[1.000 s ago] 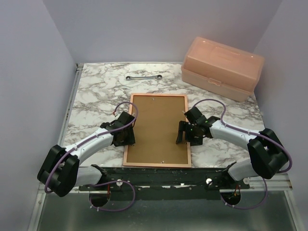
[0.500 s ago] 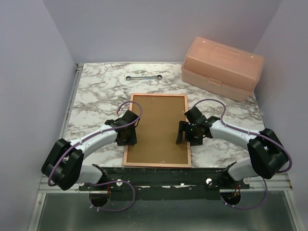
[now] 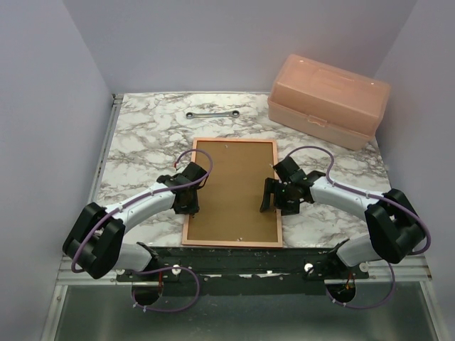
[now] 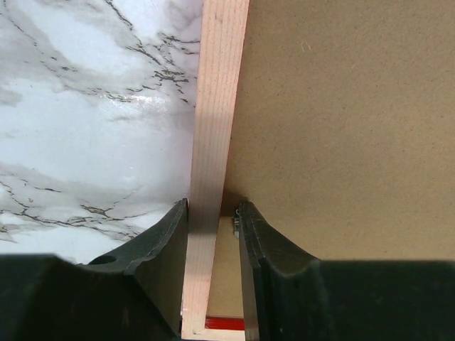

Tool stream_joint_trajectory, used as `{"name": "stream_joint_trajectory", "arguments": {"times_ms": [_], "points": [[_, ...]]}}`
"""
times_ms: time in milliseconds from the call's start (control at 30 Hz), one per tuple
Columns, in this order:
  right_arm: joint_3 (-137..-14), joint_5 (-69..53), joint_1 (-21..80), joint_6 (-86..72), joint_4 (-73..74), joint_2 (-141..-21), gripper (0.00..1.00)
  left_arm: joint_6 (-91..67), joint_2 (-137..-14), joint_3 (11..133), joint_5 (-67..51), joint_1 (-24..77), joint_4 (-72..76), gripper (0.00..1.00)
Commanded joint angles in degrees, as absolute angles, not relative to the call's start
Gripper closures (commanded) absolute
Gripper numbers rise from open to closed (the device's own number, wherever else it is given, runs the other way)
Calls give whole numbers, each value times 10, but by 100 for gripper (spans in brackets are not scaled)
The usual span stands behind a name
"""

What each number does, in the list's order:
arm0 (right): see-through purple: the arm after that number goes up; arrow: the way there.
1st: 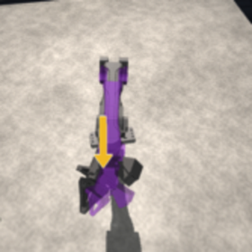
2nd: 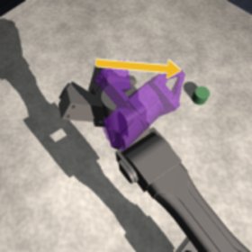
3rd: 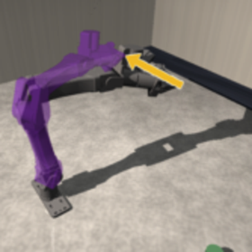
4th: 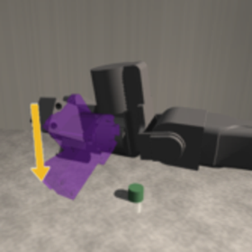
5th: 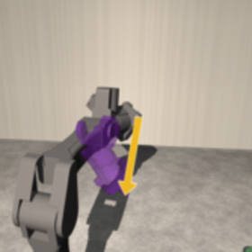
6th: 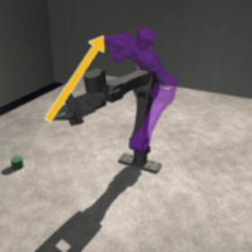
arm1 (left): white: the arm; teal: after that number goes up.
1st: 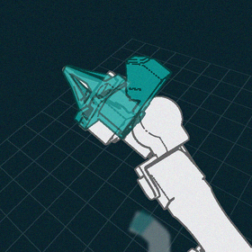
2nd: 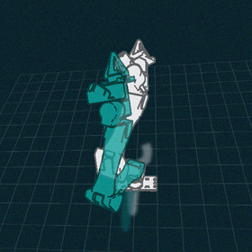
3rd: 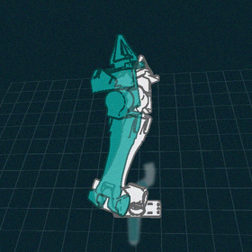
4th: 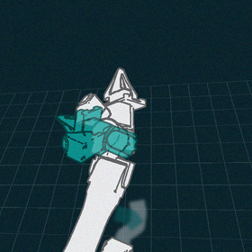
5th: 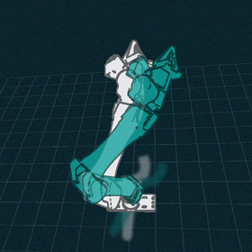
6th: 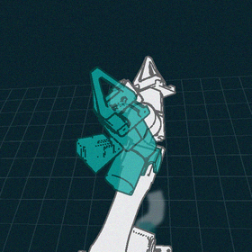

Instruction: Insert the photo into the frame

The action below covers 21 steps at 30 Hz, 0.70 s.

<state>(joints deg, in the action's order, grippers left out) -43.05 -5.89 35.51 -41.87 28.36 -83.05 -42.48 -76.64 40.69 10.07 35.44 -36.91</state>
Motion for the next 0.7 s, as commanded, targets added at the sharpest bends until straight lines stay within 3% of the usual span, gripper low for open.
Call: {"name": "stream_joint_trajectory", "arguments": {"times_ms": [0, 333, 500, 567, 667], "points": [[-410, -73, 353, -410, 245, -867, 18, -425, -790, 395, 81, 369, -367, 100], [-396, -113, 333, -412, 230, -853, 18, -428, -771, 395, 83, 372, -370, 97], [-392, -125, 322, -412, 227, -845, 18, -437, -740, 394, 82, 372, -372, 47], [-390, -127, 320, -410, 226, -844, 18, -438, -733, 391, 78, 372, -369, 38], [-387, -129, 318, -409, 224, -845, 18, -436, -741, 390, 75, 372, -366, 37]]}}
